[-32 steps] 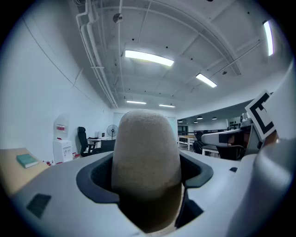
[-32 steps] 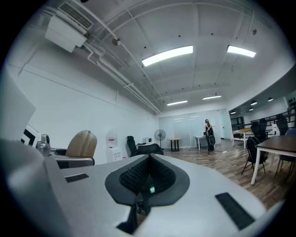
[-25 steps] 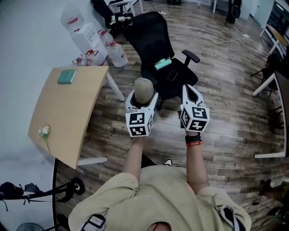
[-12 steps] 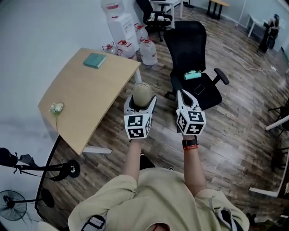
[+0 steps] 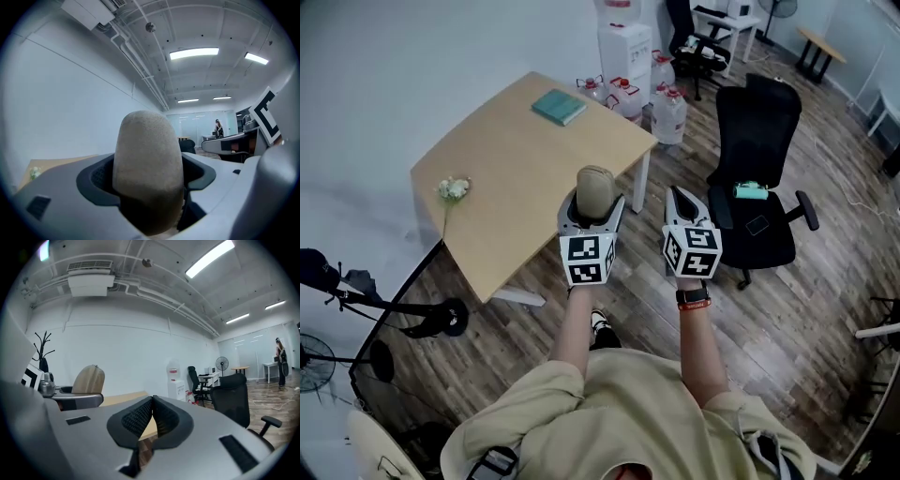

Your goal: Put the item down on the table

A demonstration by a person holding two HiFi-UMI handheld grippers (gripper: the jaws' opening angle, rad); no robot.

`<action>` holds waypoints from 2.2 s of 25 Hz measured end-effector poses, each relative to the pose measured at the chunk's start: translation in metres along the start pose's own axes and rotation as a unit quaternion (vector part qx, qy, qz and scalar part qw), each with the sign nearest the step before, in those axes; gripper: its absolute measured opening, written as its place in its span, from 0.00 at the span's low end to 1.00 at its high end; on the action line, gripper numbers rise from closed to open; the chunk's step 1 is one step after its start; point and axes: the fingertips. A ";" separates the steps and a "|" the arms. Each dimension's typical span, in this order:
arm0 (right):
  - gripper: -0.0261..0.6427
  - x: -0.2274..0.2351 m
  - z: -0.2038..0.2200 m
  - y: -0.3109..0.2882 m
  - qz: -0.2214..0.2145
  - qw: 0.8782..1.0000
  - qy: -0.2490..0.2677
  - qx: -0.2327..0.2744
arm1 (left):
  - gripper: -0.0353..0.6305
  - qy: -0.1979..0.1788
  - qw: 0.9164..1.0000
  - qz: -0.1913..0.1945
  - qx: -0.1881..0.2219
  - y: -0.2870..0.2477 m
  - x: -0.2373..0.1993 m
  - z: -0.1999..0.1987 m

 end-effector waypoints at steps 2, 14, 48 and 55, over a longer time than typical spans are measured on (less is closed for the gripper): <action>0.04 -0.025 0.005 -0.027 -0.017 1.000 0.002 -0.009 | 0.61 -0.004 1.000 -0.018 -0.003 -0.002 -0.034 0.003; 0.04 -0.141 0.027 -0.155 -0.066 0.997 0.002 -0.041 | 0.61 0.008 0.995 -0.099 0.015 -0.008 -0.199 0.007; 0.04 -0.443 0.064 -0.443 -0.335 0.940 -0.006 -0.071 | 0.61 -0.032 0.958 -0.285 -0.025 -0.018 -0.543 0.043; 0.04 -0.459 0.077 -0.505 -0.341 0.936 0.016 -0.083 | 0.61 -0.013 0.956 -0.290 -0.053 -0.053 -0.590 0.069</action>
Point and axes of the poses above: the fingertips, and each gripper's own axes: y backward along the fingers, x to its right, z out of its underside, and after that the axes turned 8 degrees about x, right-handed
